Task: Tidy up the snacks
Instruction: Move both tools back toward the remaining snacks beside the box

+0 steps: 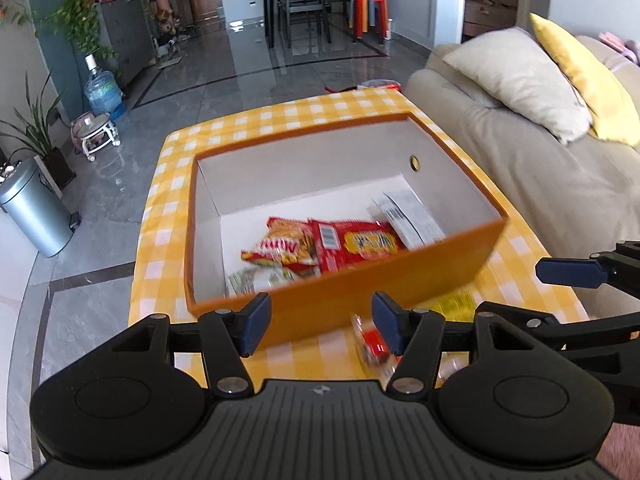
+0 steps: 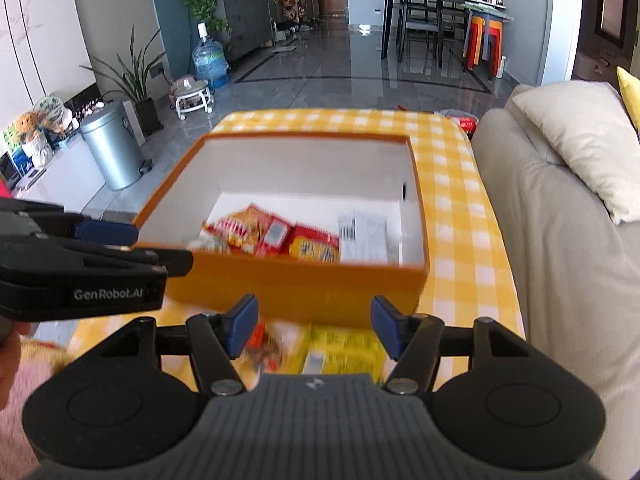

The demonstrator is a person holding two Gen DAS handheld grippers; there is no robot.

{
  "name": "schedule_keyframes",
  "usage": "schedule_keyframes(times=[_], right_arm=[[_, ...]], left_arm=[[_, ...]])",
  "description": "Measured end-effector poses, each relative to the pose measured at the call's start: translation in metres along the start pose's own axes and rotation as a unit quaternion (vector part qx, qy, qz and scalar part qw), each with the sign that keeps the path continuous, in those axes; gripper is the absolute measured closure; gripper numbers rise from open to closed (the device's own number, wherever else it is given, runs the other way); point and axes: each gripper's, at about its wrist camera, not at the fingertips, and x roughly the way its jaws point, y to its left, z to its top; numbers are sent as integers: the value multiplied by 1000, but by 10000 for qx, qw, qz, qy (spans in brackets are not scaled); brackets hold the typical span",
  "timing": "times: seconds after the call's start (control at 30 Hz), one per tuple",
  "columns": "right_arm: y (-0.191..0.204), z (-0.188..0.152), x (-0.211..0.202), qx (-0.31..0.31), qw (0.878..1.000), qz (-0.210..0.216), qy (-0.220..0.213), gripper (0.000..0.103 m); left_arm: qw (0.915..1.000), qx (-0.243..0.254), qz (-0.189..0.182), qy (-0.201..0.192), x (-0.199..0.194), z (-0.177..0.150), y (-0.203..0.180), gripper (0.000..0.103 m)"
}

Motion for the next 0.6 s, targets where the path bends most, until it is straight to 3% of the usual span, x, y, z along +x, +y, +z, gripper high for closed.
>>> schedule_keyframes(times=[0.33, 0.6], right_arm=[[-4, -61, -16, -3, 9988, -409, 253, 37], [-8, -93, -26, -199, 9977, -487, 426, 30]], left_arm=[[9998, 30, -93, 199, -14, -52, -14, 35], [9988, 67, -162, 452, -16, -81, -22, 35]])
